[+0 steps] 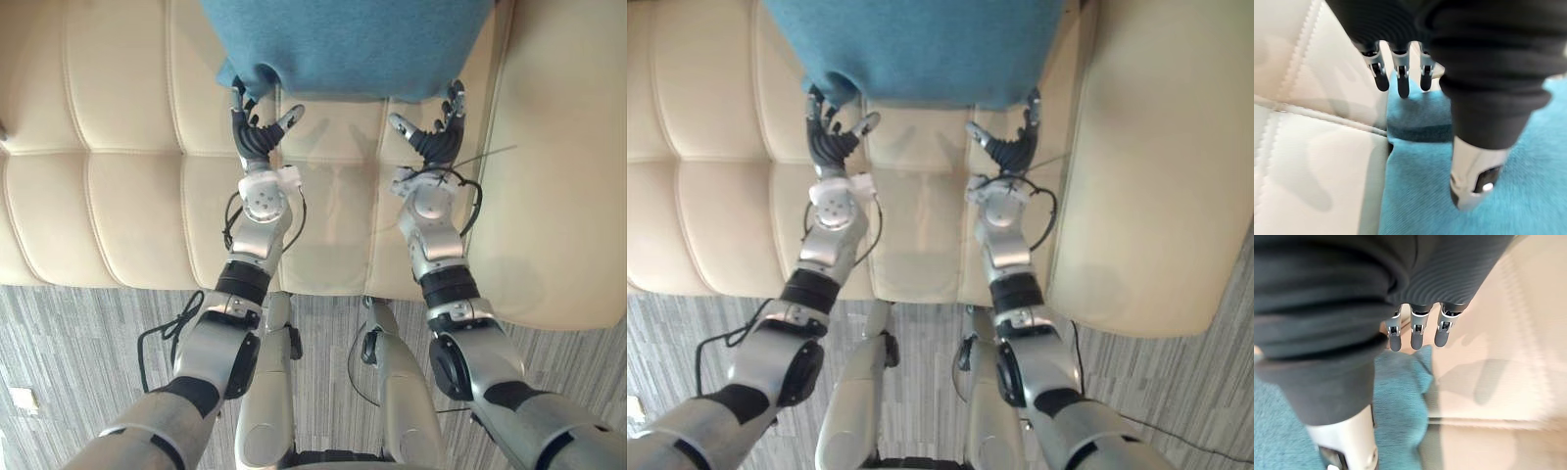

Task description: Pick up cushions and gather them together orderly.

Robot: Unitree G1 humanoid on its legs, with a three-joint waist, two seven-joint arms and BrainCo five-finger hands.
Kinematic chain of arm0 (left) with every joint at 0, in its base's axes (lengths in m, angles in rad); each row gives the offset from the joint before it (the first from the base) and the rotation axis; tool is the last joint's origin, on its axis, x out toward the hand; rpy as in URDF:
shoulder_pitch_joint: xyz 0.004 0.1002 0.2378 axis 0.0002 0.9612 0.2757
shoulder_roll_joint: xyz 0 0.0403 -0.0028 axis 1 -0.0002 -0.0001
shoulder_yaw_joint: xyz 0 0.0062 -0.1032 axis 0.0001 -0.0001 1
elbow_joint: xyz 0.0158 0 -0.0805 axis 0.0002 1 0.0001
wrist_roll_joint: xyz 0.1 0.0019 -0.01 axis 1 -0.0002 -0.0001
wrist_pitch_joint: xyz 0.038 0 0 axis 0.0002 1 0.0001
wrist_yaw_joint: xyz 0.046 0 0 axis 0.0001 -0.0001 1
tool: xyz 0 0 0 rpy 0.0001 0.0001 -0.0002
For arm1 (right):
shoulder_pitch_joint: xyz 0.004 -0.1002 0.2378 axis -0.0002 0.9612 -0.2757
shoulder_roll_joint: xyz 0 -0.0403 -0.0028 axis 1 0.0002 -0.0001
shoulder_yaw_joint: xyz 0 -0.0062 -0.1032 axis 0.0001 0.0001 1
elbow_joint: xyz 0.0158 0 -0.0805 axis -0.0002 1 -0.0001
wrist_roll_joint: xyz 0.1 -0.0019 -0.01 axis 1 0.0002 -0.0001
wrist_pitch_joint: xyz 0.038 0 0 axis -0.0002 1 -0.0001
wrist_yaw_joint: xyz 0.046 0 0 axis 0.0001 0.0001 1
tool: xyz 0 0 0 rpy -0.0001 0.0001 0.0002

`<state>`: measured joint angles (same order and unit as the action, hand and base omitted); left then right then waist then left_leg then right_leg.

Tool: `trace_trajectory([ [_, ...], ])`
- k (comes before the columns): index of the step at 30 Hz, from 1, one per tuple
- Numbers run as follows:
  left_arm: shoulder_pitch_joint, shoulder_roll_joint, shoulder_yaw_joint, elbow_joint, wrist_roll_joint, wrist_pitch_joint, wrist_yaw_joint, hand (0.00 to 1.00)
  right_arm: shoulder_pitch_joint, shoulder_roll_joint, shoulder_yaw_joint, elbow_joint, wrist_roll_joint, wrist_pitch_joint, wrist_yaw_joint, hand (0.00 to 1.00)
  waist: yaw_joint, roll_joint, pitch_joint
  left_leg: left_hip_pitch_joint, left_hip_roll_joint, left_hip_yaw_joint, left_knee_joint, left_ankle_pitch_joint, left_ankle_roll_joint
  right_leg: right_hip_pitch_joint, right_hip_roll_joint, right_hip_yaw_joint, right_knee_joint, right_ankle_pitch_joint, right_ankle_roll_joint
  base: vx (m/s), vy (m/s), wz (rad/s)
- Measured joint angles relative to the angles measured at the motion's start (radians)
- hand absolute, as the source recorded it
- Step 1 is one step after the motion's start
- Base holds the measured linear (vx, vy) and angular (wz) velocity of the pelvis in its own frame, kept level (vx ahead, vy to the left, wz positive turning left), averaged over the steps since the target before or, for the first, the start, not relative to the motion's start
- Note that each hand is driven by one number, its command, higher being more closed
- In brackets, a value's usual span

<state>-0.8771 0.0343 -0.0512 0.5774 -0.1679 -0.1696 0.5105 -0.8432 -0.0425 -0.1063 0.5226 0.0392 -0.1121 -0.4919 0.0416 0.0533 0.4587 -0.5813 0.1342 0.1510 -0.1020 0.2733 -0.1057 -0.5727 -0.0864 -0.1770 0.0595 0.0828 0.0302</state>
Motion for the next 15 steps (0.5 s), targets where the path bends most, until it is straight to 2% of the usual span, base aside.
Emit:
trace_trajectory([
  [4,0.057,-0.016,-0.012,-0.027,-0.002,0.0,-0.018,0.0,0.097,0.003,-0.003,-0.062,0.0,-0.001,0.009,0.0,0.0,-0.003,-0.003,0.034,0.004,0.003,0.0,0.0,0.0,0.018,0.001,0.001,0.025,-0.004,0.0,0.0,-0.005,-0.03],
  [8,0.157,-0.017,-0.029,-0.111,-0.004,-0.005,-0.042,0.0,0.23,0.002,-0.003,-0.12,0.0,-0.007,0.024,0.0,0.001,-0.008,-0.018,0.082,0.005,0.002,0.0,-0.009,-0.009,0.033,-0.007,-0.004,0.101,-0.066,-0.002,-0.04,-0.006,0.03],
  [10,0.243,-0.017,-0.035,-0.141,-0.011,-0.018,-0.059,0.0,0.317,0.003,0.001,-0.124,0.001,-0.008,0.042,0.0,0.004,-0.009,-0.028,0.13,0.014,0.005,-0.001,-0.052,-0.011,0.054,-0.001,-0.008,0.151,-0.097,-0.004,-0.07,-0.004,-0.02],
  [12,0.376,-0.017,-0.056,-0.168,-0.015,-0.021,-0.086,0.0,0.474,0.005,0.01,-0.166,0.002,-0.008,0.064,0.0,0.008,-0.021,-0.088,0.155,0.014,0.008,-0.001,-0.072,-0.016,0.066,-0.01,-0.009,0.188,-0.126,0.004,-0.05,-0.008,0.09],
  [15,0.512,-0.017,-0.056,-0.175,-0.033,-0.02,-0.126,0.0,0.606,0.005,0.014,-0.197,0.003,-0.009,0.108,0.0,0.011,-0.033,-0.122,0.227,0.011,0.03,-0.001,-0.086,-0.011,0.131,-0.016,-0.005,0.187,-0.142,0.013,0.02,-0.019,-0.02],
])
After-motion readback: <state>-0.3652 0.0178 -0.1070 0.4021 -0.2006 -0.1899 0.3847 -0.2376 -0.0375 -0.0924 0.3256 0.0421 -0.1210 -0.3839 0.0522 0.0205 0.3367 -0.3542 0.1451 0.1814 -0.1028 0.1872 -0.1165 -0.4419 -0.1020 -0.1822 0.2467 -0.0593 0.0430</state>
